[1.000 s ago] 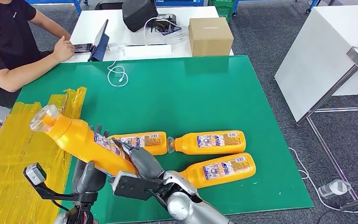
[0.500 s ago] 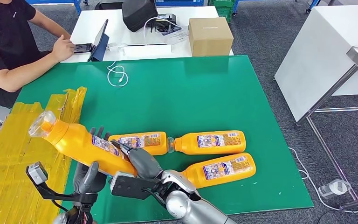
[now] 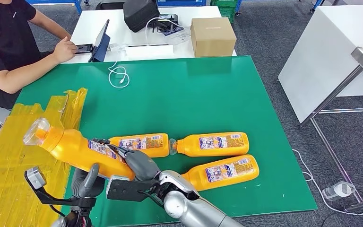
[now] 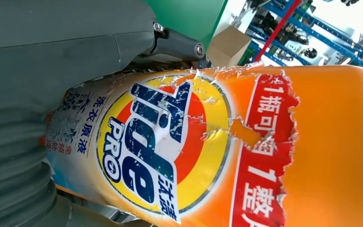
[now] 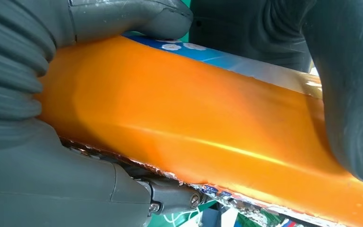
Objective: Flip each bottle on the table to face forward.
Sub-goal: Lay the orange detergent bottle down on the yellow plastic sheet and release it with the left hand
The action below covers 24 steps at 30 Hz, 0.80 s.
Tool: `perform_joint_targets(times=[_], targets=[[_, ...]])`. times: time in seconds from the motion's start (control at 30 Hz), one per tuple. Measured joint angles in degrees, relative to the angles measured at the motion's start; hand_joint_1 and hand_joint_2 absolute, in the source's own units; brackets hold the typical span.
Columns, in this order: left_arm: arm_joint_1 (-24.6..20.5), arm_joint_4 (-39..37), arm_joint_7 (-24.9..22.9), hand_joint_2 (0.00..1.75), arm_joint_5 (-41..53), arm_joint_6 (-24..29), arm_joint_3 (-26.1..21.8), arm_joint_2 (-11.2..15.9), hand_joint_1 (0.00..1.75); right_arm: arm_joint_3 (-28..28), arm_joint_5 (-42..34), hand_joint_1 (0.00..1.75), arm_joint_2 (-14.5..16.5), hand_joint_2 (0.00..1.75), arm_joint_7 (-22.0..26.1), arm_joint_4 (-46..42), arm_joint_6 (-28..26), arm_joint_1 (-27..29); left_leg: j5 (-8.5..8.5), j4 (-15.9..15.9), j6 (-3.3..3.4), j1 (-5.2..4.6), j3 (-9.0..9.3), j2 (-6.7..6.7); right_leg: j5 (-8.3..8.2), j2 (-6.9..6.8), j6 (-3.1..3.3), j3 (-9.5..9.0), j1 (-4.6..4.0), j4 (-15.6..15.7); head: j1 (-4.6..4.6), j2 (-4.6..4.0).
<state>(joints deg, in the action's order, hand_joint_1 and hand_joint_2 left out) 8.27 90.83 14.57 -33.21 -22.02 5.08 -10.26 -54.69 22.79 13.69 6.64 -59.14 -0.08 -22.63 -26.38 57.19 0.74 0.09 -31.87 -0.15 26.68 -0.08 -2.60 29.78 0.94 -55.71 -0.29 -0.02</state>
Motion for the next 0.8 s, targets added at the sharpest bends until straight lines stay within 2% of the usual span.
perform_joint_targets(times=[0.43,0.47,0.57,0.6,0.7,0.8], targets=[[0.37,-0.64,0.24,1.75,-0.86,0.43,-1.06,0.3,1.75,-1.05,-0.01,1.75,1.91,1.75,0.56,4.86,-0.09,-1.82,0.0,0.01,0.0,0.0,-0.04,0.07,0.0,0.01,0.0,0.08,0.01,0.0,0.01,0.0],[0.38,-0.63,0.3,1.75,-0.87,0.43,-1.08,0.3,1.75,-1.04,-0.01,1.66,1.93,1.75,0.64,4.93,-0.13,-1.87,0.0,0.01,0.0,0.0,-0.04,0.07,0.0,0.01,0.0,0.09,0.01,0.0,0.02,0.0],[0.33,-0.62,0.48,1.75,-0.66,0.46,-1.1,0.3,1.75,-1.04,0.24,0.35,1.94,1.75,0.7,5.03,-0.69,-1.97,0.0,0.01,0.0,0.0,-0.04,0.07,0.0,0.01,0.0,0.09,0.0,0.0,0.01,0.0],[0.26,-0.61,0.67,1.75,-0.25,0.54,-1.1,0.3,1.75,-1.06,0.66,0.0,1.94,1.75,0.68,5.04,-1.48,-1.9,0.0,0.01,0.0,0.0,-0.04,0.07,0.0,0.01,0.0,0.09,0.01,0.0,0.0,0.0],[-0.27,-0.26,2.81,1.75,3.97,1.62,-0.96,0.28,1.75,-0.94,2.86,0.0,1.86,1.75,0.2,4.47,-4.89,-1.19,0.0,0.01,0.0,0.0,-0.05,0.06,0.0,0.01,0.0,0.1,0.0,0.0,0.01,0.0],[-1.23,0.95,7.55,1.75,13.85,4.32,-0.54,0.32,1.75,0.13,4.27,0.0,1.24,1.75,-0.31,1.92,-6.29,-0.11,0.0,0.01,0.0,0.0,-0.06,0.06,0.0,0.01,0.0,0.11,0.01,0.0,0.03,0.0]])
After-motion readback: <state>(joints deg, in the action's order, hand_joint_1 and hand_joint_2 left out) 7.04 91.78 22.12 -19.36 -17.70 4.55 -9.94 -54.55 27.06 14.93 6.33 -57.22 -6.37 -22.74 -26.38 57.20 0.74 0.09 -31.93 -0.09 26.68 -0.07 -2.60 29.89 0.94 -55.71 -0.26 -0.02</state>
